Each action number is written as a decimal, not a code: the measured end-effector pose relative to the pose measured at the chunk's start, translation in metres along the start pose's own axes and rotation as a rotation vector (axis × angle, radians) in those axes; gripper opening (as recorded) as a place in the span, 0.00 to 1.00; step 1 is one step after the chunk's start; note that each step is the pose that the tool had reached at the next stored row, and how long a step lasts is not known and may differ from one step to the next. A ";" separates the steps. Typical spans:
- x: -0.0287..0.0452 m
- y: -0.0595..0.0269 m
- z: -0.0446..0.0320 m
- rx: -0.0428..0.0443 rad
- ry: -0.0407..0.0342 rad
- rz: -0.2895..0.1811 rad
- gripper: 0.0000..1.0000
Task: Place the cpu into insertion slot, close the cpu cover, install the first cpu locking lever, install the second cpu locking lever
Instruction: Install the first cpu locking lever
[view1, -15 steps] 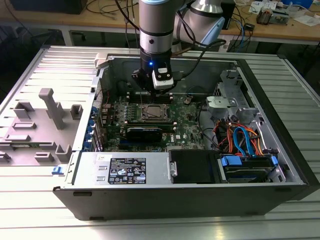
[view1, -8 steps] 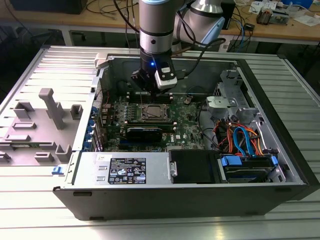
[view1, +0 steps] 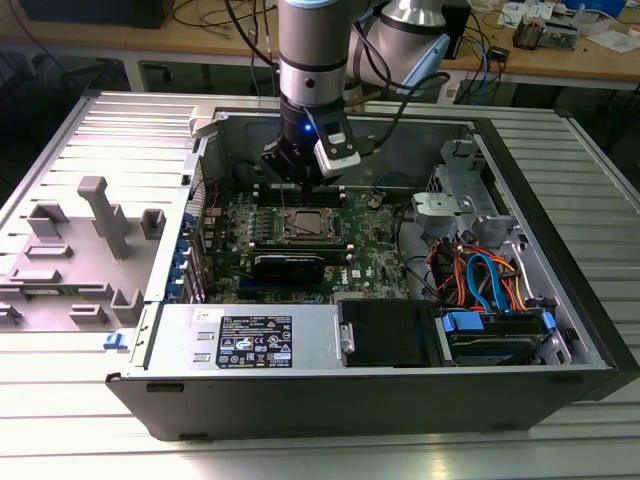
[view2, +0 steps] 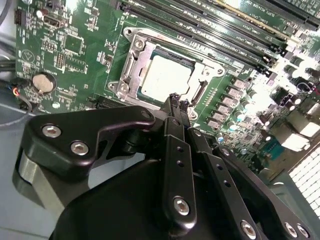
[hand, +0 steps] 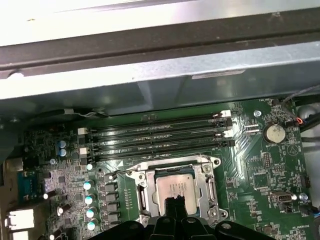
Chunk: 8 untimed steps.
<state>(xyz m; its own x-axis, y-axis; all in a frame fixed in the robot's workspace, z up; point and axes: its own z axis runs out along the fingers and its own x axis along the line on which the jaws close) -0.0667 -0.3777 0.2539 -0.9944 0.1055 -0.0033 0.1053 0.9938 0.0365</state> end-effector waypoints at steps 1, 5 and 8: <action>0.0000 0.0000 -0.0005 -0.0001 0.0003 -0.008 0.11; 0.0000 0.0002 -0.0031 -0.0003 0.0015 -0.045 0.11; 0.0000 0.0003 -0.0044 -0.0006 0.0029 -0.084 0.11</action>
<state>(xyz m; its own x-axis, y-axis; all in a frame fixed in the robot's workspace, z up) -0.0667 -0.3776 0.2583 -0.9998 0.0219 -0.0034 0.0218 0.9991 0.0368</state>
